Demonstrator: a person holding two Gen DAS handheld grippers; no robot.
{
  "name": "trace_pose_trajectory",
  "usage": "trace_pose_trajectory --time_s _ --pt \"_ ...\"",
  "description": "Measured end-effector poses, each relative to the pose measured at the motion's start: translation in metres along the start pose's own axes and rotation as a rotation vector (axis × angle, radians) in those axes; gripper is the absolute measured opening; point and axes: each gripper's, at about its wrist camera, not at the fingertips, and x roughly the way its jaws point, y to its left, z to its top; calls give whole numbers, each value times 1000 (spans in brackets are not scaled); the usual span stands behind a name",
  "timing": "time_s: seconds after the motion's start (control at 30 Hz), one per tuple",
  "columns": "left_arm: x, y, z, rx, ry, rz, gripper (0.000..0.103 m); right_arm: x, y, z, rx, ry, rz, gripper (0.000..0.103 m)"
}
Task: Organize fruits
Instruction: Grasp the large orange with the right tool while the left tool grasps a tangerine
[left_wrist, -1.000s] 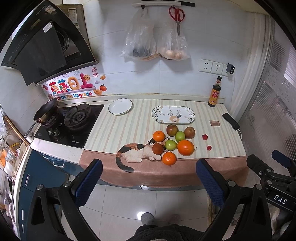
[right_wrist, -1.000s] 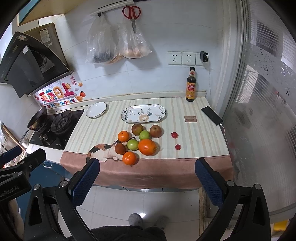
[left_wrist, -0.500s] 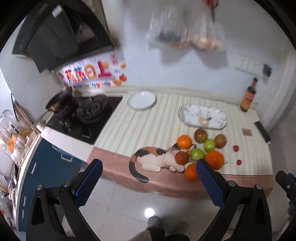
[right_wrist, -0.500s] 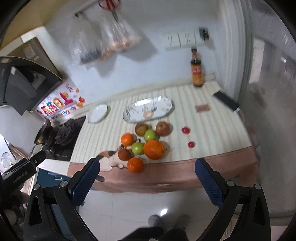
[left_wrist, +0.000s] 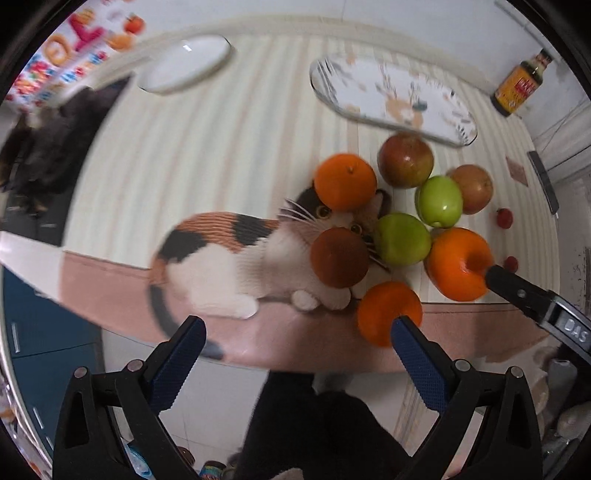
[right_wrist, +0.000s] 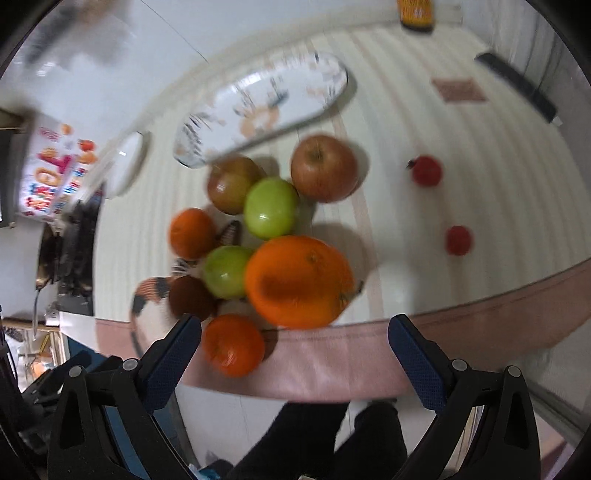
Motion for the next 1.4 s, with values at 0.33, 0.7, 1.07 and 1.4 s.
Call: trace_pose_trajectory --time_s 0.33,0.7,1.07,1.4 --pt "42 -21 12 65 142 -110 103 54 1 18 0 120 -19 88" --pt "86 -82 -2 125 216 -86 71 41 -36 6 -63 180 -44 88" --pt "86 -87 0 102 140 -58 64 43 -41 5 -61 222 -10 89" --pt "36 -82 11 159 54 -160 63 9 -44 2 41 135 -21 87"
